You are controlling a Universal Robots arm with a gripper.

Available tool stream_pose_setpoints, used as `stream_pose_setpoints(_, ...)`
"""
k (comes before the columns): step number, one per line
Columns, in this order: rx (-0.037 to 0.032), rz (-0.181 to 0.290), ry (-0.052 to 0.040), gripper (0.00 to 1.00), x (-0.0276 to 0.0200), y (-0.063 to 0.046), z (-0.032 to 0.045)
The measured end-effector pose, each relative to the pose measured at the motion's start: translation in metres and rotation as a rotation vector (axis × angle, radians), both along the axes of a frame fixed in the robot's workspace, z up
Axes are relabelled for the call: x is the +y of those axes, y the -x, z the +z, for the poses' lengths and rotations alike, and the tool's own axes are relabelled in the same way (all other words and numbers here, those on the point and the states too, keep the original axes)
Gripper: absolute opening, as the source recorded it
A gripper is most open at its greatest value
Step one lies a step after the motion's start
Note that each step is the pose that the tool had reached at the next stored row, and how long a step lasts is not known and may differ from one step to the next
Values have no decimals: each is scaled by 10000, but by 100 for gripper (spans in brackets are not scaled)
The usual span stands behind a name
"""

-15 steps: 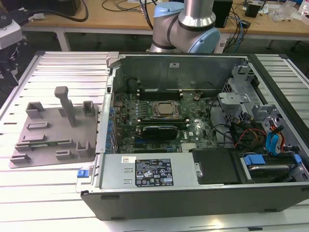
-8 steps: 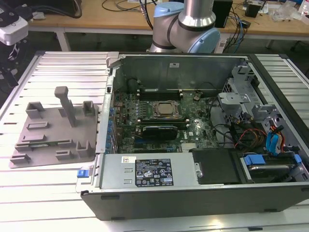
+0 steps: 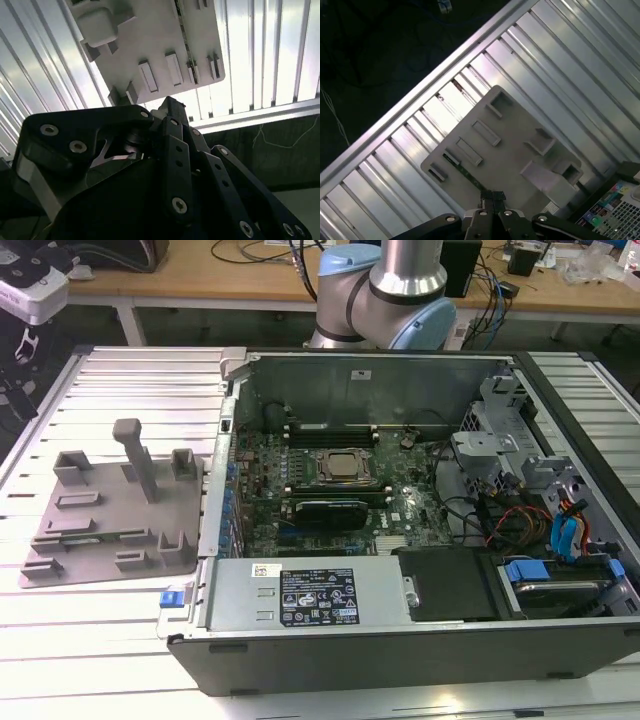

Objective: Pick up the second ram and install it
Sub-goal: 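Pick up the second ram and move it above second insertion slot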

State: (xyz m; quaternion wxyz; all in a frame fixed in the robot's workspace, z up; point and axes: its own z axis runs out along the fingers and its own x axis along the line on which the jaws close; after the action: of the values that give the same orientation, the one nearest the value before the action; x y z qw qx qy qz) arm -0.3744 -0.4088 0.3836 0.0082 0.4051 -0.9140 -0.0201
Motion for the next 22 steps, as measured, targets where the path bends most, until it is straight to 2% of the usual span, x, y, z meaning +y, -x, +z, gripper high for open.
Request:
stream_pose_setpoints(5, 1, 986, 1, 8, 0, 0, 0)
stream_pose_setpoints(9, 0, 1473, 1, 8, 0, 0, 0)
stream_pose_setpoints(14, 1, 2373, 1, 8, 0, 0, 0)
stream_pose_setpoints(16, 0, 2902, 0, 8, 0, 0, 0)
stream_pose_setpoints(18, 0, 3166, 1, 8, 0, 0, 0)
stream_pose_setpoints(19, 0, 3529, 1, 8, 0, 0, 0)
stream_pose_setpoints(21, 1, 3778, 0, 8, 0, 0, 0)
stream_pose_setpoints(22, 0, 4059, 1, 8, 0, 0, 0)
